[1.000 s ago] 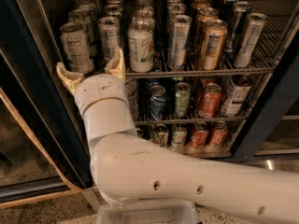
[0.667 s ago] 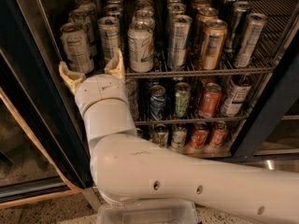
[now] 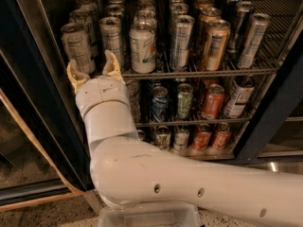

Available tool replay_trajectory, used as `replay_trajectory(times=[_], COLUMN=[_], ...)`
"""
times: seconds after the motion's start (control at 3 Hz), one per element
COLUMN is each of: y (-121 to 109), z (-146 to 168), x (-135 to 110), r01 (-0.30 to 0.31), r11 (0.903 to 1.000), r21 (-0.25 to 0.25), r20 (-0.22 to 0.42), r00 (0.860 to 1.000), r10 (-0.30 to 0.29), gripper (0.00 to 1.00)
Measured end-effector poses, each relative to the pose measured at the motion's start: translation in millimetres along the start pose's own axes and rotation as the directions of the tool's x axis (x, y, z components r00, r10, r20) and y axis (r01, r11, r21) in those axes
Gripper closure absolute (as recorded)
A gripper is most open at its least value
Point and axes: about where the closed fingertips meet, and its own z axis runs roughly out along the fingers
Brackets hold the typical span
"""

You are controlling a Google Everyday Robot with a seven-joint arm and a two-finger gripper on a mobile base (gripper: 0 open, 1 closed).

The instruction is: Pick redbull can from top shelf of fridge

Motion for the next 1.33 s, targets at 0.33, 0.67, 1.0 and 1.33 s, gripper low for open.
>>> replay_trajectory(times=[0.33, 0.67, 1.0, 1.33], y=[-1.8, -5.1, -8.0, -25.6], z=[0.5, 0.8, 1.7, 35.5], x=[-1.0, -3.5, -3.7, 12.8], r01=[0.005, 0.013, 0.017, 0.027], r11=[1.0, 0.9997, 0.9995, 0.9989], r21=[0.007, 0.018, 0.028, 0.038], r20=[0.003, 0.009, 0.01, -0.022], r00=[1.0, 1.0, 1.0, 0.999], r10=[-0.005, -0.013, -0.017, -0.026], gripper=[0.42, 0.39, 0.38, 0.39])
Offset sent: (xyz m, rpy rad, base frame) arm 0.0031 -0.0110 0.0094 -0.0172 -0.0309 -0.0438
